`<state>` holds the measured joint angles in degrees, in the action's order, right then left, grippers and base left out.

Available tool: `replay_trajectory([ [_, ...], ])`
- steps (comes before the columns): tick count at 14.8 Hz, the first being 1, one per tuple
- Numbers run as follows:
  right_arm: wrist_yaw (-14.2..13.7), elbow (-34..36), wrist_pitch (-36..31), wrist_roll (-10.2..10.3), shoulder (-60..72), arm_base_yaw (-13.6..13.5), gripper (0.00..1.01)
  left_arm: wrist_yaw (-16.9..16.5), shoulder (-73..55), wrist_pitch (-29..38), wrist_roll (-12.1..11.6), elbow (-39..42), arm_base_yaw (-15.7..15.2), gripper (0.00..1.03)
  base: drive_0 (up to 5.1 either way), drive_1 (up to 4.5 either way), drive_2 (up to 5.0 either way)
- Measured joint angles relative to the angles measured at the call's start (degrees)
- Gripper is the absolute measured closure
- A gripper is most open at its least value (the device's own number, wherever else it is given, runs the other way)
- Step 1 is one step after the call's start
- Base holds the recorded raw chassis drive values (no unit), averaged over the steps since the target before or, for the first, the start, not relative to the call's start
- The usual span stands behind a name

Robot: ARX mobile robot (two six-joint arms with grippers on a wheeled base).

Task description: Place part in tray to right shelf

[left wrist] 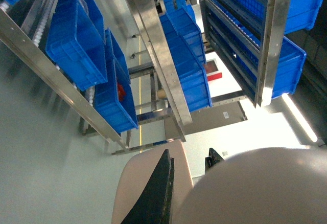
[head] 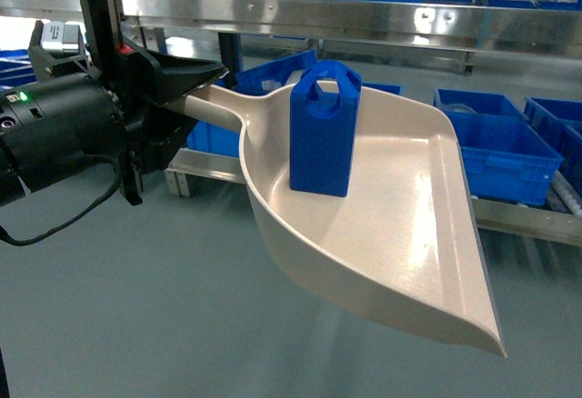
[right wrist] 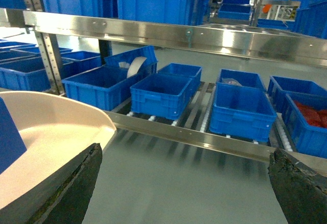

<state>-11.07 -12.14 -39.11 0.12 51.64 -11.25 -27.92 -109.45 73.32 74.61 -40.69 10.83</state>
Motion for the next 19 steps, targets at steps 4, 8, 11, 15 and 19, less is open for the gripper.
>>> replay_trajectory([
  [4,0.0,0.0,0.0,0.0,0.0,0.0,0.03,-0.13,0.0,0.0,0.0,0.0,0.13,0.88,-1.4,-1.39,-1.4],
  [8,0.0,0.0,0.02,0.0,0.0,0.0,0.03,-0.02,0.0,0.0,0.0,0.0,0.11,0.88,-1.4,-1.42,-1.4],
  [11,0.0,0.0,0.0,0.0,0.0,0.0,0.03,-0.02,0.0,0.0,0.0,0.0,0.11,0.88,-1.4,-1.45,-1.4],
  [15,0.0,0.0,0.02,0.0,0.0,0.0,0.03,-0.04,0.0,0.0,0.0,0.0,0.11,0.88,-1.5,-1.45,-1.5],
  [19,0.0,0.0,-0.02,0.0,0.0,0.02,0.03,-0.33,0.0,-0.07,0.0,0.0,0.5,0.88,-0.7,-0.74,-0.7],
])
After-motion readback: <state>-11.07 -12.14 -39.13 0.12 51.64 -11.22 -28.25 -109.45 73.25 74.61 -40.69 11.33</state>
